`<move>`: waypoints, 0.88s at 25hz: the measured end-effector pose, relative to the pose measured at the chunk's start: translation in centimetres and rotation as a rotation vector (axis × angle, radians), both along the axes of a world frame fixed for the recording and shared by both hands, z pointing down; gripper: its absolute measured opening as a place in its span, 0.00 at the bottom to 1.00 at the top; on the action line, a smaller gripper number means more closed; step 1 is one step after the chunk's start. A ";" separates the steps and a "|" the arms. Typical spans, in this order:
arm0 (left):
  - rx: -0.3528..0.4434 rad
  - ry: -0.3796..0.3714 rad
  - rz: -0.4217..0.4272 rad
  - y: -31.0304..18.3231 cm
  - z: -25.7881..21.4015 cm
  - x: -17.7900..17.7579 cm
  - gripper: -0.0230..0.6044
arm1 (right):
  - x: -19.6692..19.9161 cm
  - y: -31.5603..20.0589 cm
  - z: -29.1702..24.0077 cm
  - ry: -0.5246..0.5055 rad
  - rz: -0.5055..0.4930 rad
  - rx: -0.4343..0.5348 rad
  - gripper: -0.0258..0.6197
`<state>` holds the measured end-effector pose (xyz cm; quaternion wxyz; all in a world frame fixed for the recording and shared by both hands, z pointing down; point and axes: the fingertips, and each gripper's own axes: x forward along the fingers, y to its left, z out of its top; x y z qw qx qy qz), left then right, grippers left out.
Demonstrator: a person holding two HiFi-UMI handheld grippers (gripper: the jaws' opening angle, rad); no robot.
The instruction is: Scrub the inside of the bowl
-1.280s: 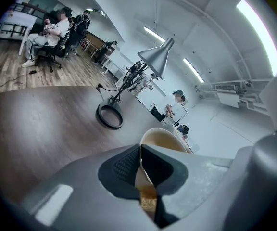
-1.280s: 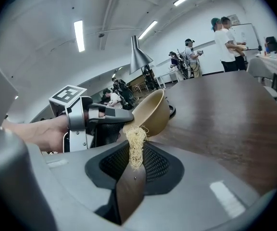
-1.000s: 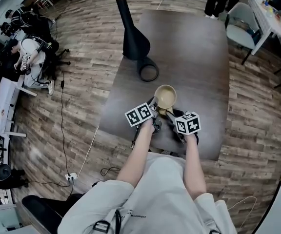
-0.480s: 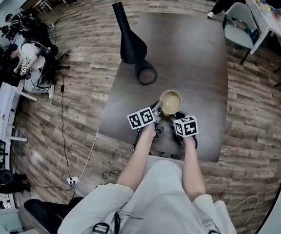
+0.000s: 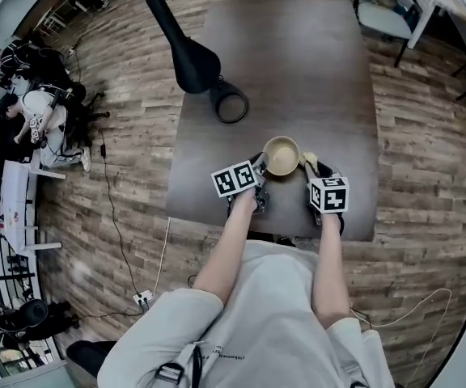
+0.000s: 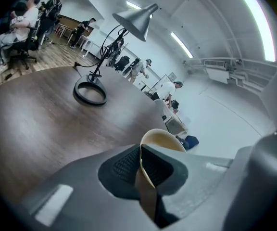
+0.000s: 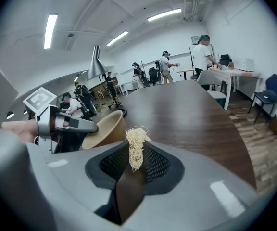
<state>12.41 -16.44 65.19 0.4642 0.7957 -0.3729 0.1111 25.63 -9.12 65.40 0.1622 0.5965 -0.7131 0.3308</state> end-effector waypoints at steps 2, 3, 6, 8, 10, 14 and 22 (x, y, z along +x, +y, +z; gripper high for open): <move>-0.016 -0.060 0.037 0.2 1.6 0.2 0.06 | 0.6 1.1 -0.2 0.024 0.016 -0.001 0.21; -0.024 -0.087 0.057 0.3 2.4 0.4 0.06 | 0.9 1.8 -0.3 0.034 0.025 -0.003 0.21; -0.051 -0.147 0.107 0.8 4.8 1.1 0.06 | 1.8 3.8 0.1 0.046 0.055 -0.015 0.21; -0.063 -0.174 0.129 1.0 5.9 1.7 0.06 | 2.5 5.1 0.5 0.051 0.080 -0.022 0.21; -0.063 -0.201 0.151 1.5 6.5 2.2 0.06 | 3.2 6.3 0.8 0.054 0.108 -0.030 0.21; -0.045 -0.226 0.167 2.1 6.8 2.6 0.06 | 3.5 8.2 1.0 0.055 0.145 -0.045 0.21; -0.021 -0.224 0.181 2.1 6.8 2.9 0.10 | 2.7 9.4 1.4 0.064 0.194 -0.054 0.21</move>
